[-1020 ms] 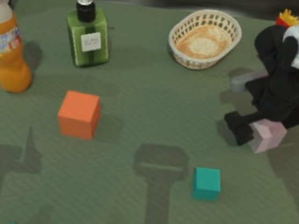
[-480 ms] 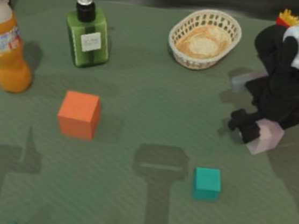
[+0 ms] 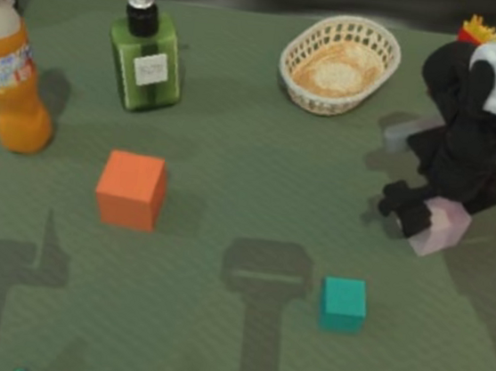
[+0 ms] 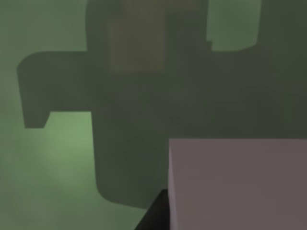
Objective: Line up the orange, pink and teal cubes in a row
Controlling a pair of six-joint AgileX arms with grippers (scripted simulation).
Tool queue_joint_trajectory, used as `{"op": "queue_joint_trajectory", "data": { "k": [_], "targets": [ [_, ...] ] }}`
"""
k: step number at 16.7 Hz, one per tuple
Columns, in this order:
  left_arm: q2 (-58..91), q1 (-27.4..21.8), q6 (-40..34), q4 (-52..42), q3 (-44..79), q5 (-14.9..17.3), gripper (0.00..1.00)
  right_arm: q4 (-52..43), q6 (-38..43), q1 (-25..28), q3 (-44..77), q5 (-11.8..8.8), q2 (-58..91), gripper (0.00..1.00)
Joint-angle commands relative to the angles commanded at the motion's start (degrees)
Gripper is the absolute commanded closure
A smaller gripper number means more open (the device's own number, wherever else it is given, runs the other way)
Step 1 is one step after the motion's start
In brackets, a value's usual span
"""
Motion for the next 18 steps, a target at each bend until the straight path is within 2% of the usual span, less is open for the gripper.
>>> {"op": "queue_joint_trajectory", "data": {
  "k": [3,9,15,18],
  "targets": [
    [0.0,0.0,0.0,0.0,0.0,0.0,0.0,-2.4,-0.1,0.2,1.7,0.0,-0.8,1.0],
    [0.0,0.0,0.0,0.0,0.0,0.0,0.0,-13.2,-0.1,0.5,8.2,-0.1,-4.9,1.0],
    [0.0,0.0,0.0,0.0,0.0,0.0,0.0,-13.5,0.7,0.7,8.4,-0.1,-4.8,1.0],
    [0.0,0.0,0.0,0.0,0.0,0.0,0.0,-14.0,6.3,4.1,8.8,0.0,-4.8,1.0]
  ]
}}
